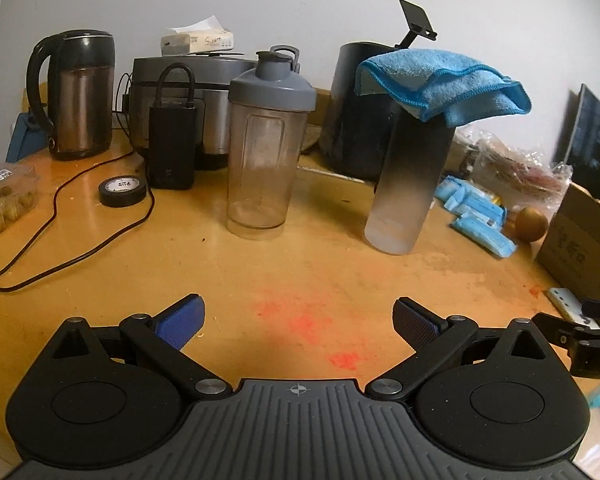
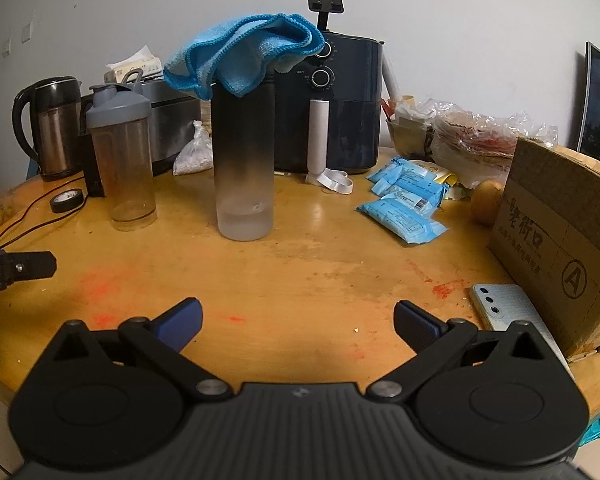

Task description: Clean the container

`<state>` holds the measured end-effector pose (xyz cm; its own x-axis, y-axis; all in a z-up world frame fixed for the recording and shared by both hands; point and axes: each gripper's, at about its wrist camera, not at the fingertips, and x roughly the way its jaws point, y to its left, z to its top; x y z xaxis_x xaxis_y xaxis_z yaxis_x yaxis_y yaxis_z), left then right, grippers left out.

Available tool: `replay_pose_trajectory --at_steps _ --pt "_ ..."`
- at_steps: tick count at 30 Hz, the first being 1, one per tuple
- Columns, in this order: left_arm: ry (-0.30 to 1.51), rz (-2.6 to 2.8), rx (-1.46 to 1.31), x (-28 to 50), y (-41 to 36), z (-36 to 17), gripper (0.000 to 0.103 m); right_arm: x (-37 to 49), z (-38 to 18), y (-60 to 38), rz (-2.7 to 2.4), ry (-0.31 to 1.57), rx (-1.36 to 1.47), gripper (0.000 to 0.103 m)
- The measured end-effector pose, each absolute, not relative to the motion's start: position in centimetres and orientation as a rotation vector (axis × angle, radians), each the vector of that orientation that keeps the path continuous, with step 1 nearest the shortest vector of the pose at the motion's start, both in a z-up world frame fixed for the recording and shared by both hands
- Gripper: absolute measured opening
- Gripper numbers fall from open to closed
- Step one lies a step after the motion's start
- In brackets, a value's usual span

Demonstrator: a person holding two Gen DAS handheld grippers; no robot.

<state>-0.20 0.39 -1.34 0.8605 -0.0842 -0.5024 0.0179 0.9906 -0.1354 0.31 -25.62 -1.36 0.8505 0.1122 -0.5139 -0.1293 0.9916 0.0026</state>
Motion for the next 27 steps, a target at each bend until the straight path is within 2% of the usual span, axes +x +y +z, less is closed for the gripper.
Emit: replay_pose_trajectory --at_steps 27 --pt "0.525 -0.047 -0.071 -1.1 0.4 -0.3 0.103 -1.8 -1.0 -25.9 0.144 0.496 -0.025 0.103"
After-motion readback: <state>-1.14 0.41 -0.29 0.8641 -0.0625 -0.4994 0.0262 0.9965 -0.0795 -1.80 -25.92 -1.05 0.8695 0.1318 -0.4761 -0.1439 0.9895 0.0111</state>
